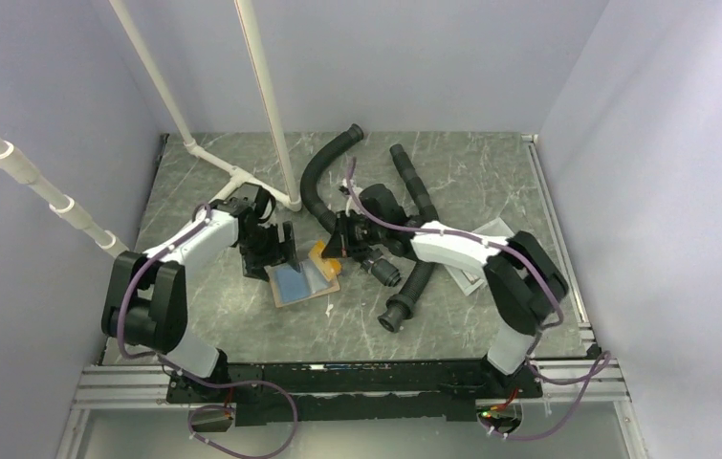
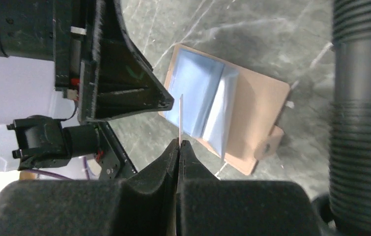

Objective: Put the credit cards into the card holder
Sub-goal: Insert the credit card into the card holder.

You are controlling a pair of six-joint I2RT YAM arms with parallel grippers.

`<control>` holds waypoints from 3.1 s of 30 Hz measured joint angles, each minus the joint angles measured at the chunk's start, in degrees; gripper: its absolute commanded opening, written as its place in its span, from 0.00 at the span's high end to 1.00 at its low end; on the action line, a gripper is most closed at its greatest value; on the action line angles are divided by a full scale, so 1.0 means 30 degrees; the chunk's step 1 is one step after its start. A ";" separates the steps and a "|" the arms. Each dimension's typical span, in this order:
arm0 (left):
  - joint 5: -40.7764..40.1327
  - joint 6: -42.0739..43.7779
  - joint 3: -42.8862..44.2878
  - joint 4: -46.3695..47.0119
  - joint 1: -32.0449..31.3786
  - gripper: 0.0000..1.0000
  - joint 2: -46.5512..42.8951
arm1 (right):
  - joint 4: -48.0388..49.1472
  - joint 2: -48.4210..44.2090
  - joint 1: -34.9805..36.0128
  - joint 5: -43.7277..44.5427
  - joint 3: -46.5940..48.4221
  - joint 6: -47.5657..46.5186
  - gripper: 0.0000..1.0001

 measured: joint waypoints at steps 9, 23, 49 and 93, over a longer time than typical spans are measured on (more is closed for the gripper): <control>-0.1494 -0.0306 -0.0058 -0.0685 0.0809 0.31 0.2419 | -0.0903 0.4124 0.0291 -0.3031 0.3541 -0.0197 1.00; -0.1945 -0.0699 -0.0284 -0.0656 0.1333 0.44 0.3257 | -0.2841 0.6441 0.0437 -0.2878 0.4371 -0.1566 1.00; -0.1304 -0.0845 -0.0495 -0.0313 0.1486 0.54 0.3242 | 0.0546 0.7111 -0.0255 -0.4983 0.3657 -0.0168 1.00; -0.0474 -0.1953 -0.2623 0.1800 0.1770 0.60 0.1530 | 0.8065 0.9544 -0.0087 -0.5996 0.2171 0.4364 1.00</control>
